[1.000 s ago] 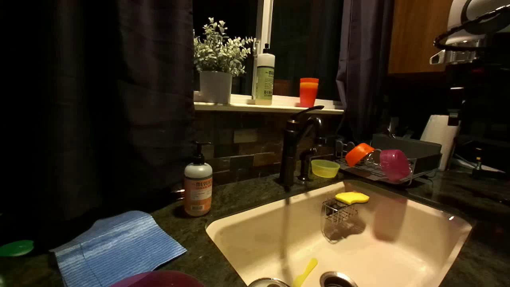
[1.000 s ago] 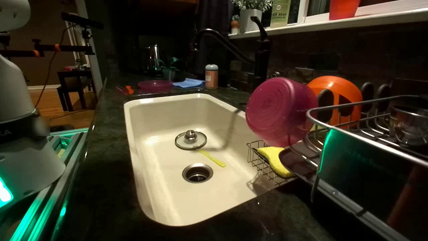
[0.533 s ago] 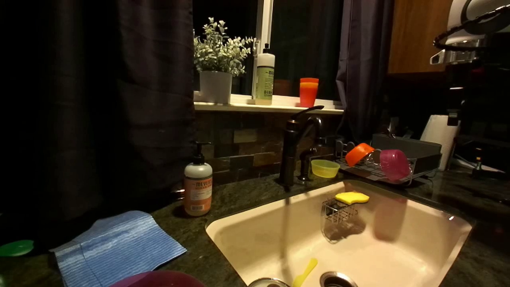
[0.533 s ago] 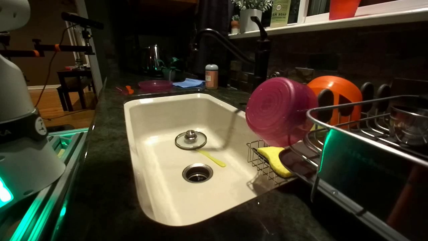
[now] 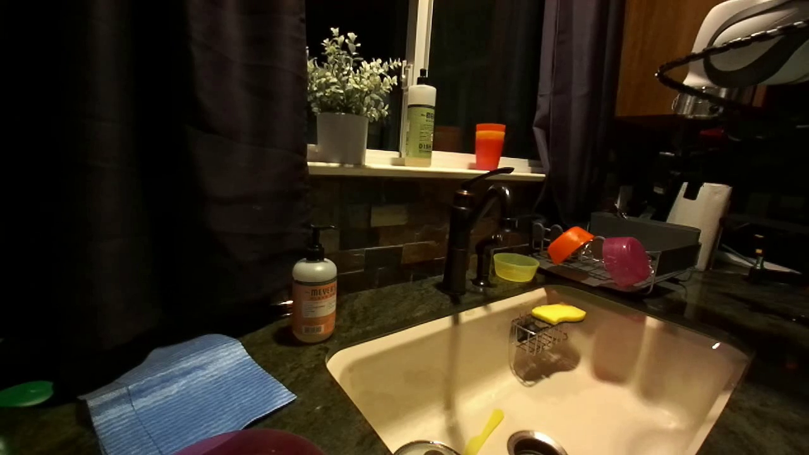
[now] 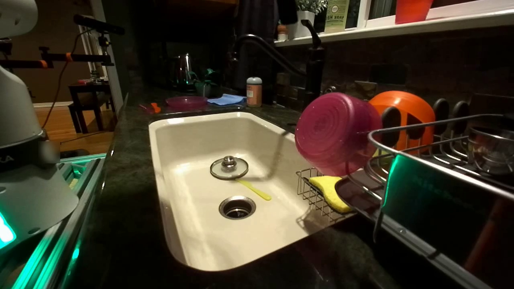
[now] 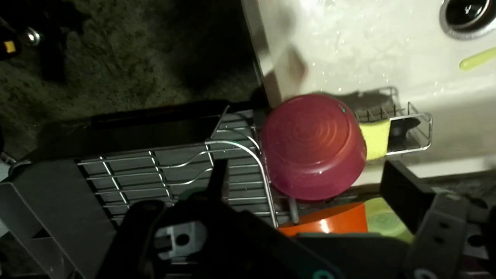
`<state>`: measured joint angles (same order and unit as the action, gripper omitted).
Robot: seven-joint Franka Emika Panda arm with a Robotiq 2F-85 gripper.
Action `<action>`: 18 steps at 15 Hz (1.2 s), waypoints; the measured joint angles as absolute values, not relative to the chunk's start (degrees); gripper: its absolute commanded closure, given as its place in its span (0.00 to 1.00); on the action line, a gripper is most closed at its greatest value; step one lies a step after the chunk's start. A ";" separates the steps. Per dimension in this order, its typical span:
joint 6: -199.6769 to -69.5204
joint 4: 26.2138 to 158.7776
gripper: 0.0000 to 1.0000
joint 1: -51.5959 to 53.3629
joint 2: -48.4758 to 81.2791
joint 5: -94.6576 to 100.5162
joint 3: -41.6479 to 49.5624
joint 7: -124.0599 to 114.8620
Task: Put the orange bowl inside the yellow bowl and put the purple bowl inside the other plastic bowls
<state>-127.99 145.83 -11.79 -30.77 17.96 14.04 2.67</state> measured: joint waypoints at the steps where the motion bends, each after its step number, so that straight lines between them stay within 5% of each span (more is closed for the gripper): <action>1: -131.07 146.15 0.00 -12.21 -29.48 17.51 13.74 -0.07; 18: -160.54 146.06 0.00 -13.70 -12.40 3.34 10.27 -14.61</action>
<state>-160.54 146.06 -13.70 -12.40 3.34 10.27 -14.61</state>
